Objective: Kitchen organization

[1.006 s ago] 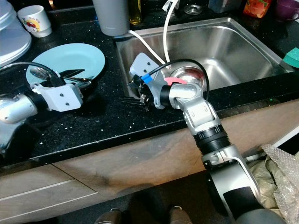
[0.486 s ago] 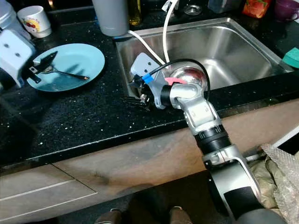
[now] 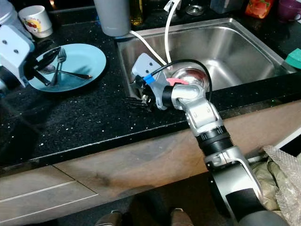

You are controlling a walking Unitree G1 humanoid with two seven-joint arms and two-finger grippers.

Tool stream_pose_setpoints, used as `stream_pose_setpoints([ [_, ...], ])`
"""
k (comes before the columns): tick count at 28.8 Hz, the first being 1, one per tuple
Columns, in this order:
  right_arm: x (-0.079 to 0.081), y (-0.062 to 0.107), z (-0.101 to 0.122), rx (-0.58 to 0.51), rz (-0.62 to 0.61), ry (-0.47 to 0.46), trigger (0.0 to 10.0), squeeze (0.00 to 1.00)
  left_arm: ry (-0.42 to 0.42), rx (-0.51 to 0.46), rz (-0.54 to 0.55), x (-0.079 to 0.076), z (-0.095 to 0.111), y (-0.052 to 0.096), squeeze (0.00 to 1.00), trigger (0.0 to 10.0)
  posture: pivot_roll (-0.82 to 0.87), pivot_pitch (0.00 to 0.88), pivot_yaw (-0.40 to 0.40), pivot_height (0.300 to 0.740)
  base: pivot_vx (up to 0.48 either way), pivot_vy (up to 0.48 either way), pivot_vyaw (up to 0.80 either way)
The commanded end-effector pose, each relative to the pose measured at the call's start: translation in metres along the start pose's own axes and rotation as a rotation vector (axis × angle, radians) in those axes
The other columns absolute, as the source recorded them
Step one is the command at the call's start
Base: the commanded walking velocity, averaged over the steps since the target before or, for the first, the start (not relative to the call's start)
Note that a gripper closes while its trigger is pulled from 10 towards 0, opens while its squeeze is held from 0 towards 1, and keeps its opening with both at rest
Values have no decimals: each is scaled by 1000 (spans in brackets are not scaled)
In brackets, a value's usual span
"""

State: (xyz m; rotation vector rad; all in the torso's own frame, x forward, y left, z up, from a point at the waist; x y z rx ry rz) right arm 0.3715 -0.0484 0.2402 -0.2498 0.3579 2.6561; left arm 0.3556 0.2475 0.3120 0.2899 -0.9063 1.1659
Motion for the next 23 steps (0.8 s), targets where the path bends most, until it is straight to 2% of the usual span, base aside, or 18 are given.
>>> stream_pose_setpoints([
  [1,2,-1,-1,15,7,14,10000,0,-11,56,9,4,-3,2,0,7098,54,160,16,740,0,0,0],
  [2,2,-1,-1,15,7,14,10000,0,-12,93,11,4,-7,3,0,10000,54,160,16,740,0,0,0],
  [4,2,-1,-1,15,8,14,10000,0,27,191,22,5,-21,5,0,10000,55,160,14,740,0,0,0],
  [6,2,-2,-2,15,9,14,10000,0,79,298,83,10,-37,7,0,10000,57,162,13,740,0,0,0],
  [8,3,-3,-2,14,13,13,10000,0,177,406,120,10,-52,8,0,10000,58,162,11,740,0,0,0],
  [9,3,-4,-2,14,15,13,10000,0,242,479,123,4,-60,6,0,10000,59,165,10,740,0,0,0],
  [11,4,-4,-2,14,18,14,10000,0,282,559,113,-6,-65,0,0,10000,58,166,12,740,0,0,0],
  [14,4,-4,-1,13,19,14,10000,0,300,563,137,-12,-61,-8,0,10000,55,168,15,740,0,0,0],
  [15,4,-4,-2,13,19,16,10000,0,337,554,159,-19,-55,-17,0,10000,54,168,16,740,0,0,0],
  [17,4,-4,-2,14,19,17,10000,0,368,548,161,-23,-51,-22,0,10000,54,168,16,740,0,0,0],
  [23,3,-2,-2,15,20,19,10000,0,394,569,204,-25,-41,-31,0,10000,51,171,22,740,0,0,0],
])
Point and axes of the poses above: a point about 5 cm out from each wrist's last joint towards the gripper, its own y axis pointing back from the gripper into the wrist, its own z axis along the axis of the wrist's last joint, x = y × z, the point moved 3 cm from there along -y, pointing out of the wrist towards the gripper, and after that the axes turned 7 degrees about -y, right-handed, at the moved point
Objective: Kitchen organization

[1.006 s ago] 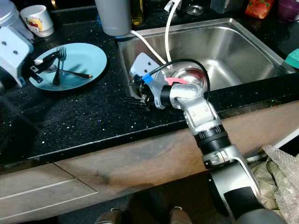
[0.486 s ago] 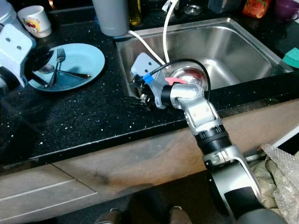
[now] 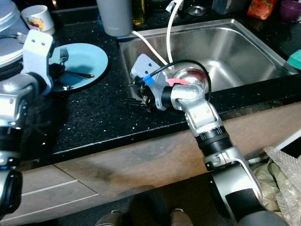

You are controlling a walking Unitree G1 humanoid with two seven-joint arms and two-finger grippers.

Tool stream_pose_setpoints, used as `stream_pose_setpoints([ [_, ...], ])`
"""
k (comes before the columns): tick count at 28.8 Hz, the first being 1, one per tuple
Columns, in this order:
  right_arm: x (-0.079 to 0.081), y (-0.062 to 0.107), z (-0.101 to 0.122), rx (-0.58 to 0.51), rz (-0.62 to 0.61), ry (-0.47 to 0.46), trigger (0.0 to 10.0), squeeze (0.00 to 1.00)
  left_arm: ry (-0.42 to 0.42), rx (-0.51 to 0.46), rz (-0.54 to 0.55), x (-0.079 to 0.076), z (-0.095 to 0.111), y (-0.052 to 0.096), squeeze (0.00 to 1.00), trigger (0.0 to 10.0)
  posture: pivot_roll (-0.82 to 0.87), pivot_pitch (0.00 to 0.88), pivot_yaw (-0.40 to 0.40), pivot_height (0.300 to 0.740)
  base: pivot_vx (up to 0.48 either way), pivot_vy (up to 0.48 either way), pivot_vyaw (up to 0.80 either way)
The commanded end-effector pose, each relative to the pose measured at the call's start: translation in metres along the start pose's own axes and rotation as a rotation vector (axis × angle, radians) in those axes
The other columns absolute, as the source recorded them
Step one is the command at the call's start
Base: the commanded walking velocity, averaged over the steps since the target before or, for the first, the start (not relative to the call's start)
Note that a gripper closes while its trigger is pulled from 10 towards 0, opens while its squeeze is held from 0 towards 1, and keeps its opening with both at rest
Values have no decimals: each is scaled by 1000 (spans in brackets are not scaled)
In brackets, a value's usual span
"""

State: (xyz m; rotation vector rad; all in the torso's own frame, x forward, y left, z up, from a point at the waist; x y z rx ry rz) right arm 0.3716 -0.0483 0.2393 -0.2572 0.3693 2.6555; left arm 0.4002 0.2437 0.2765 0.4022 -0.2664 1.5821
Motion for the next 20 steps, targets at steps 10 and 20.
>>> stream_pose_setpoints([
  [10,7,-2,1,-13,51,-11,10000,0,13,124,138,18,-6,5,0,10000,55,172,22,740,0,0,0],
  [20,12,-3,1,-13,69,-1,10000,0,51,147,138,15,-13,-3,0,10000,54,174,21,740,0,0,0],
])
Point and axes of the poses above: a point about 5 cm out from each wrist's last joint towards the gripper, its own y axis pointing back from the gripper into the wrist, its own z axis along the axis of the wrist's last joint, x = y × z, the point moved 3 cm from there along -y, pointing out of the wrist towards the gripper, and after that the axes turned 7 degrees about -y, right-handed, at the moved point
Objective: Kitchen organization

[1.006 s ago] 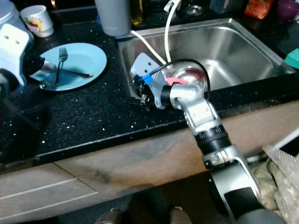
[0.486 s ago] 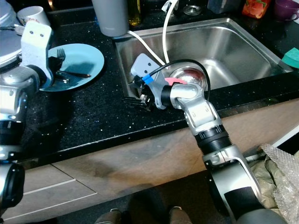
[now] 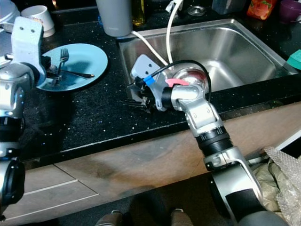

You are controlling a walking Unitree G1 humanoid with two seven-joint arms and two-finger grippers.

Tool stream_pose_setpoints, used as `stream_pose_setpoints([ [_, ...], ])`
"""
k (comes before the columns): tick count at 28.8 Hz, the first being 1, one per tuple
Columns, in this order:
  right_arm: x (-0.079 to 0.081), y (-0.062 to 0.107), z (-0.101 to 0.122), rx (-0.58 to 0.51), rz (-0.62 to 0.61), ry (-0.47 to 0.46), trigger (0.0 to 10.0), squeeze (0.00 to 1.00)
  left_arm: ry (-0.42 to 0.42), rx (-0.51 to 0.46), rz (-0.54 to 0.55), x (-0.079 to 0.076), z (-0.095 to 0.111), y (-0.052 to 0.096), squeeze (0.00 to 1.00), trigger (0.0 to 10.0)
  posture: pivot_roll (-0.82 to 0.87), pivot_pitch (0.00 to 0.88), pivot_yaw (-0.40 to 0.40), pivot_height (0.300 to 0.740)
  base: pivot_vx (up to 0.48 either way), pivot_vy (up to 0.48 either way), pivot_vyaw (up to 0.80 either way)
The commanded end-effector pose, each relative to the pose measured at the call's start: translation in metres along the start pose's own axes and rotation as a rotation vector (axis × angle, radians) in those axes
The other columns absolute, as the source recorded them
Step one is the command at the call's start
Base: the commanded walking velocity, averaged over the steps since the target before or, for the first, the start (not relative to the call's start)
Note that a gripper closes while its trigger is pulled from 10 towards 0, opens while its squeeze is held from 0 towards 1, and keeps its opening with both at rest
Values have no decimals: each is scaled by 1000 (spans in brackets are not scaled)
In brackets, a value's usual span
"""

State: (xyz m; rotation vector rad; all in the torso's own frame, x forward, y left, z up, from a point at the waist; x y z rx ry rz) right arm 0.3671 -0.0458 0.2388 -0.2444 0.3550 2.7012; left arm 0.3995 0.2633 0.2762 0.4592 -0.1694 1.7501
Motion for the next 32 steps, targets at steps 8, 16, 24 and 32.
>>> stream_pose_setpoints([
  [8,19,-3,8,-60,94,-38,10000,0,57,77,12,-2,-16,-7,0,10000,52,171,28,740,0,0,0],
  [16,40,2,41,-304,168,-57,10000,0,90,78,-19,-4,-23,-7,0,10000,51,163,20,740,0,0,0],
  [24,44,-1,52,-376,84,-64,10000,0,96,91,-37,-8,-30,-7,0,10000,47,157,20,740,0,0,0],
  [32,29,-5,43,-348,-59,-56,10000,0,131,102,-70,-12,-32,-7,0,7843,46,155,23,740,0,0,0],
])
Point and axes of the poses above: a point about 5 cm out from each wrist's last joint towards the gripper, its own y axis pointing back from the gripper into the wrist, its own z axis along the axis of the wrist's last joint, x = y × z, the point moved 3 cm from there along -y, pointing out of the wrist towards the gripper, and after that the axes turned 7 degrees about -y, right-handed, at the moved point
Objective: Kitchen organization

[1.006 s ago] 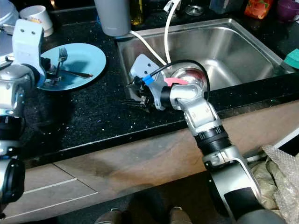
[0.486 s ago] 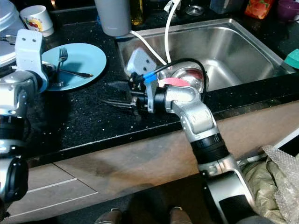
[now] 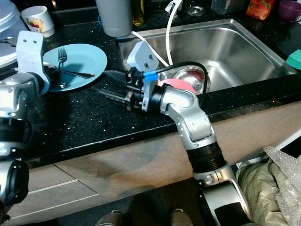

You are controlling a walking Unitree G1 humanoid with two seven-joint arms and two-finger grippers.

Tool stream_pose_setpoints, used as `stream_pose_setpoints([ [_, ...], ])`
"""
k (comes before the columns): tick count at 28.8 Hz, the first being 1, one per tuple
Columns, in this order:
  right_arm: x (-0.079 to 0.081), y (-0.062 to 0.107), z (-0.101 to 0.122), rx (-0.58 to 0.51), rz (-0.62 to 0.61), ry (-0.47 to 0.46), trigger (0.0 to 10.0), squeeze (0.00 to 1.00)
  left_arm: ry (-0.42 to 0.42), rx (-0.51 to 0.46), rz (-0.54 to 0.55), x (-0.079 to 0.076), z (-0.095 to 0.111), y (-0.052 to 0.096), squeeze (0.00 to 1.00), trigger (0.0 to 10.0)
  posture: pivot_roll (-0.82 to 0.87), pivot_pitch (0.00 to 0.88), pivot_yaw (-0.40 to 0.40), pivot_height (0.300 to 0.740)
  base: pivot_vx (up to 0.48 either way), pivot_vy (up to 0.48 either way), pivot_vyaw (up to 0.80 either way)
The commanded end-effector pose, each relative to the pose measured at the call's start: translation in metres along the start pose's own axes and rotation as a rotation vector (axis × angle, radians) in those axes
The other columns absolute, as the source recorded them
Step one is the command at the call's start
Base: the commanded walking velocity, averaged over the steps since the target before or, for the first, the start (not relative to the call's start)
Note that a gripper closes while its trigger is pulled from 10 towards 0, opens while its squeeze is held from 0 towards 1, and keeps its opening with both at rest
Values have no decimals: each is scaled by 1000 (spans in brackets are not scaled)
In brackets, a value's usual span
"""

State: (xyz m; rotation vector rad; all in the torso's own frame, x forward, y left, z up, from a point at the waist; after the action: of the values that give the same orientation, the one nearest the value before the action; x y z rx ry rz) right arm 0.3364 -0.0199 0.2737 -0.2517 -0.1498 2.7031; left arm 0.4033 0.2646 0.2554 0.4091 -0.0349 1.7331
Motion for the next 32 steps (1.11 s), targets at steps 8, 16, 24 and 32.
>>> stream_pose_setpoints([
  [8,-4,-1,-3,22,-31,24,10000,0,54,69,-35,-3,-17,-1,0,2784,48,161,21,740,0,0,0],
  [16,-9,-1,-3,25,-47,27,10000,0,72,47,-32,2,-12,0,0,0,47,165,18,740,0,0,0],
  [24,-20,1,5,-3,-90,26,10000,0,36,-138,-32,11,26,9,0,0,49,166,17,740,0,0,0],
  [32,-28,3,8,-16,-111,24,10000,0,66,-185,-14,15,44,14,0,0,49,166,22,740,0,0,0],
])
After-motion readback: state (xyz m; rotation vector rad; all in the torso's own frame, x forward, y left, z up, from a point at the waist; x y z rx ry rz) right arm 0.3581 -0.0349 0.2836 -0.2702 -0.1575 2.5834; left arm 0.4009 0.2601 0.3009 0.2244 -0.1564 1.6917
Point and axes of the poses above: a point about 5 cm out from each wrist's last joint towards the gripper, its own y axis pointing back from the gripper into the wrist, its own z axis along the axis of the wrist's last joint, x = y × z, the point moved 3 cm from there along -y, pointing out of the wrist towards the gripper, and after that the axes turned 7 degrees about -y, right-handed, at the moved point
